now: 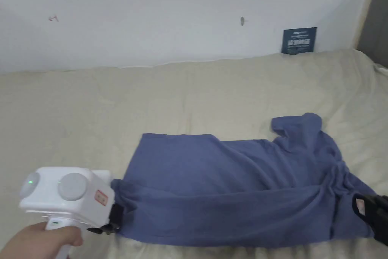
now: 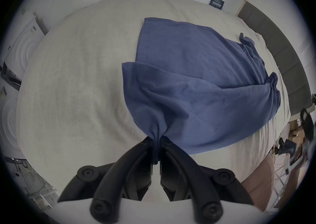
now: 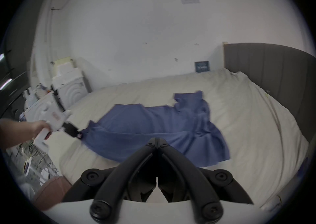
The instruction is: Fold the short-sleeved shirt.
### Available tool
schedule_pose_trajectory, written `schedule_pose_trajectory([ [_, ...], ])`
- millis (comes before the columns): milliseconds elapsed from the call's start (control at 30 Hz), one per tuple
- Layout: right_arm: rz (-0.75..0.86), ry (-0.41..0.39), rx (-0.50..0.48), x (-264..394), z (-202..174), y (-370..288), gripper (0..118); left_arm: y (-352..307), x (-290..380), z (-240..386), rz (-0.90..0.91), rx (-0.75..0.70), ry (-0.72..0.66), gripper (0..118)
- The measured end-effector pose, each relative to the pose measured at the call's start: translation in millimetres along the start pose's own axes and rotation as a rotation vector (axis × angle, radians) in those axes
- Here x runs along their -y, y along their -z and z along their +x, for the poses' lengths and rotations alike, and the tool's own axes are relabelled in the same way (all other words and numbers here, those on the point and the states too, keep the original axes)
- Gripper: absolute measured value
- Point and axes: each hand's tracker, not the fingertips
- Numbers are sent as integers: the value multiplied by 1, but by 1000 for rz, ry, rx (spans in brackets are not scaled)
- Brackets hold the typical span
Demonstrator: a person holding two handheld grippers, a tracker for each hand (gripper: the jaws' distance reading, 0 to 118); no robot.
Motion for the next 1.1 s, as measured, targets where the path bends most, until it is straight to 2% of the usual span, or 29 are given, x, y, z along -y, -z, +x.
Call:
schedule_pose_trajectory([
  [133, -269, 218, 39, -38, 61, 39, 0, -5, -2, 2, 15, -14, 24, 8],
  [167, -351, 266, 16, -42, 77, 54, 6, -8, -3, 2, 17, -13, 22, 8],
  [200, -429, 293, -21, -43, 86, 66, 47, -11, -1, 5, 23, -10, 21, 8],
  [233, -457, 299, -18, -42, 94, 77, 94, -13, -1, 7, 24, -8, 21, 8],
  [267, -502, 290, 25, -41, 98, 88, 118, -14, -1, 9, 22, -8, 25, 8],
  [333, -588, 260, 109, -36, 103, 104, 111, -17, 1, 13, 21, -13, 41, 8],
  [367, -541, 245, 111, -34, 106, 109, 109, -19, 2, 14, 19, -16, 48, 8],
  [433, -576, 286, 170, -33, 113, 121, 107, -19, 2, 15, 14, -19, 57, 8],
  [567, -733, 400, 173, -27, 127, 141, 107, -18, 4, 14, -2, -21, 49, 8],
  [600, -755, 421, 179, -23, 129, 144, 102, -16, 3, 13, -5, -20, 47, 8],
  [633, -757, 448, 176, -19, 131, 145, 89, -15, 4, 12, -7, -19, 43, 8],
  [667, -734, 456, 175, -17, 132, 145, 63, -14, 4, 12, -8, -21, 39, 8],
  [700, -734, 462, 179, -19, 137, 145, 14, -12, 4, 12, -11, -24, 36, 8],
  [733, -728, 482, 185, -18, 139, 144, 10, -10, 3, 11, -17, -27, 31, 8],
  [767, -705, 527, 171, -18, 140, 140, 10, -9, 3, 9, -23, -27, 24, 8],
  [800, -703, 522, 156, -19, 141, 138, 10, -9, 4, 7, -23, -27, 18, 8],
  [900, -688, 445, 134, -27, 137, 123, 10, -12, 5, 1, -18, -13, -9, 8],
  [1100, -649, 400, 123, -50, 130, 89, 10, -39, 9, -8, 41, 36, -42, 8],
])
